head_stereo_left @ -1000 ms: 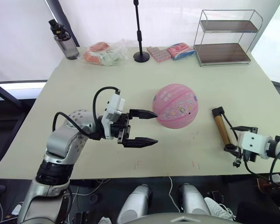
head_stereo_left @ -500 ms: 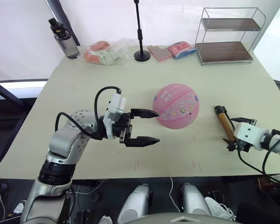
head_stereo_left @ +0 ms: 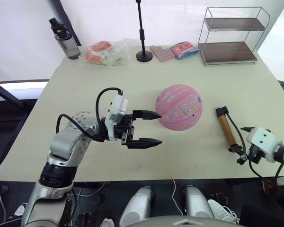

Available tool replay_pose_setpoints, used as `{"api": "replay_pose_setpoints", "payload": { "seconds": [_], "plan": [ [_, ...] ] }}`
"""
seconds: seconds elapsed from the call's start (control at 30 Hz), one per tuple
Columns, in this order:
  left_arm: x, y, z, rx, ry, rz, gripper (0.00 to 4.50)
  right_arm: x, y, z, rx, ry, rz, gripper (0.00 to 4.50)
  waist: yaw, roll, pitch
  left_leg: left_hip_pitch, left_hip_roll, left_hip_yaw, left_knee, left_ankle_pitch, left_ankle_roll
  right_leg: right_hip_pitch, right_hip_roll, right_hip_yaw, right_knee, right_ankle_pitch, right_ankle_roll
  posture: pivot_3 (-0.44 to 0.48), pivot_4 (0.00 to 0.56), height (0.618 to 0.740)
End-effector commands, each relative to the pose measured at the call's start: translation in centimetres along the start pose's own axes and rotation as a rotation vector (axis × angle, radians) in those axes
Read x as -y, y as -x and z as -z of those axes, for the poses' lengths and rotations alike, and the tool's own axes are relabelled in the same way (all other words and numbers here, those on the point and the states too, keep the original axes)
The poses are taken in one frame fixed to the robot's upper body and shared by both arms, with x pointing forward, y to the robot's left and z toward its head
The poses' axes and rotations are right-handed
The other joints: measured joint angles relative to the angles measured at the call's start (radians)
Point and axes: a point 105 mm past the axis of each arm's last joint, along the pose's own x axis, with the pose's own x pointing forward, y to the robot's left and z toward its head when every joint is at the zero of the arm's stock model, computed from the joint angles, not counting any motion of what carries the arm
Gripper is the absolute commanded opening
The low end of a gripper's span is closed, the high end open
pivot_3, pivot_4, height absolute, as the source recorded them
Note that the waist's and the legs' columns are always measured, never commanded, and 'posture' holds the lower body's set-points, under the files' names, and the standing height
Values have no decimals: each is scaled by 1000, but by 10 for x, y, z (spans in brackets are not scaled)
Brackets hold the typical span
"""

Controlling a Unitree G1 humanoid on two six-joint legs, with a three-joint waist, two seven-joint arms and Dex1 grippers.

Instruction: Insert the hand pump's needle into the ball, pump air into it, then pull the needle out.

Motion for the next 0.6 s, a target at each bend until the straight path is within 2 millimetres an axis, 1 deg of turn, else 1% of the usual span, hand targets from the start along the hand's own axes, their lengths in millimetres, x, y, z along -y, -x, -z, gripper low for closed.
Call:
{"api": "replay_pose_setpoints", "payload": {
  "seconds": [0.03,0.23,0.33,0.4,0.6],
  "plan": [
    [1,0,-5,5,-30,4,4500,7,13,1,-54,28,8,4447,-1,0,0,0,0,0,0,0,0,0,0,0,0,0,0,0,150,736],
    [1,0,-4,5,-29,2,4500,6,22,15,-168,31,-29,4447,0,0,0,0,0,0,0,0,0,0,0,0,0,0,0,0,150,736],
    [1,0,-4,7,-29,1,4500,7,25,22,-227,73,-40,4447,-1,0,0,0,0,1,0,0,0,0,0,0,0,0,0,0,150,736],
    [1,-1,-4,9,-29,1,4500,10,25,23,-239,87,-20,4447,-1,0,0,0,1,1,0,0,0,0,0,0,0,0,0,0,150,736],
    [0,2,-4,9,-29,-12,4500,26,26,20,-202,77,109,4447,0,0,0,0,1,2,0,0,0,0,0,1,0,0,0,0,150,736]
  ]
}}
